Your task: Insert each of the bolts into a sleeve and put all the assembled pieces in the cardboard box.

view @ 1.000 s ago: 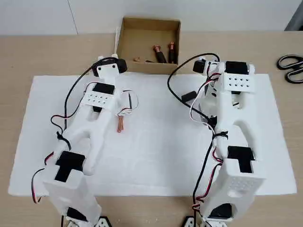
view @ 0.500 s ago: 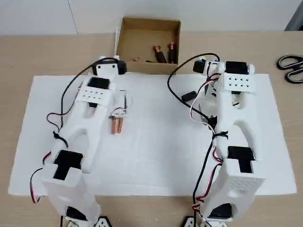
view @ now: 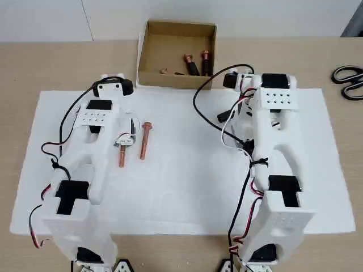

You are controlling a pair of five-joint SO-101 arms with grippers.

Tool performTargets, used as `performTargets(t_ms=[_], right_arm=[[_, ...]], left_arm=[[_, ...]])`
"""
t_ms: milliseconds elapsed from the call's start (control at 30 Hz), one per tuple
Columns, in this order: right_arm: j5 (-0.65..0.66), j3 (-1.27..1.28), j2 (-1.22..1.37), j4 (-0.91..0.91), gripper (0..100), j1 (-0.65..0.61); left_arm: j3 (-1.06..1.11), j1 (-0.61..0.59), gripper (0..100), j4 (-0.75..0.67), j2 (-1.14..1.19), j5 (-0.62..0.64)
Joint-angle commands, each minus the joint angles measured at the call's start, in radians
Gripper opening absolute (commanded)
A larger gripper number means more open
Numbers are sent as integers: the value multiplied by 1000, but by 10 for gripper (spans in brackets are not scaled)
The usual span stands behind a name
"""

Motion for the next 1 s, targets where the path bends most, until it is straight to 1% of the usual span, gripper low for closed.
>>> performTargets(t_ms=[0,133,267,400,500,567,733,900,967], right_arm=[[5,9,-71,13,4,-4],[5,17,-76,12,5,-2],[5,17,-76,13,5,-2],[5,17,-76,15,5,-2],[5,17,-76,15,5,-2],[5,17,-76,15,5,-2],[5,17,-76,15,5,-2],[14,12,-77,16,5,-1],[14,11,-79,16,5,1]], left_arm=[[-4,-5,90,-44,-12,-6],[4,2,90,-77,-5,-3],[4,-2,90,-109,83,-3],[-27,-2,86,-77,109,-2],[-27,5,20,-74,106,-2],[-36,5,5,-66,100,-2],[-56,3,6,11,-23,-6],[-54,5,7,77,-238,-6],[-54,3,7,135,-327,-3]])
